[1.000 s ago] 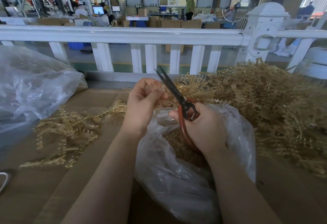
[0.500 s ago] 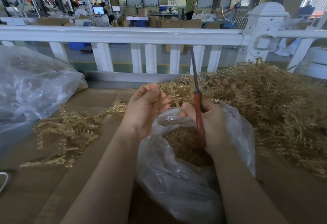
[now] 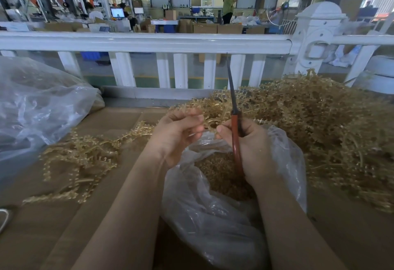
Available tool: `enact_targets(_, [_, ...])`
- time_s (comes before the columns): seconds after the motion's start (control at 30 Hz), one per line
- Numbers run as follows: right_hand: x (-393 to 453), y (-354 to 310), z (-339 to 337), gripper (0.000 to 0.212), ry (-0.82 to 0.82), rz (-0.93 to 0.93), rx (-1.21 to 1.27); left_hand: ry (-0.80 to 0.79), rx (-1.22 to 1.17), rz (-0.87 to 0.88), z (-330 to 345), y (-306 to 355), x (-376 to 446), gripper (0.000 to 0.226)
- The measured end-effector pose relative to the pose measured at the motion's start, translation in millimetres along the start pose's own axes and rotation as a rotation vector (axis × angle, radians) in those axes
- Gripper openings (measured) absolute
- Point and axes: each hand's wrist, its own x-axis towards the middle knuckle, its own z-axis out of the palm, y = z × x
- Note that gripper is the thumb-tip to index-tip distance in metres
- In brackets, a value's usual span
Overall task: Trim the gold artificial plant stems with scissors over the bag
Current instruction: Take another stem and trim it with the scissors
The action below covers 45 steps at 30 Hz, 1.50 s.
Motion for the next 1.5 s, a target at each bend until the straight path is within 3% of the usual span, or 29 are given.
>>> enact_targets(0.1, [-1, -1, 0, 0.006, 0.009, -0.033, -0.005, -0.028, 0.047, -0.066, 3, -1, -2, 0.035])
enact_targets(0.2, [-1, -1, 0, 0.008, 0.0, -0.035, 0.039, -0.038, 0.145, -0.107, 5, -4, -2, 0.027])
enact_targets(0.33, [-2, -1, 1, 0.03, -0.031, -0.024, 0.073, 0.03, 0.113, -0.065, 4, -4, -1, 0.007])
enact_targets(0.6, [1, 4, -4, 0.01, -0.023, 0.012, 0.139, 0.028, -0.03, -0.083, 6, -3, -2, 0.029])
enact_targets(0.83, [1, 2, -5, 0.009, -0.056, -0.007, 0.225, 0.069, -0.033, -0.076, 7, -6, 0, 0.039])
enact_targets(1.17, [-2, -1, -3, 0.006, -0.065, -0.014, 0.101, 0.053, -0.111, -0.088, 7, -6, 1, 0.015])
enact_targets(1.5, [-6, 1, -2, 0.029, 0.047, -0.115, -0.391, 0.241, -0.007, 0.089, -9, 2, 1, 0.018])
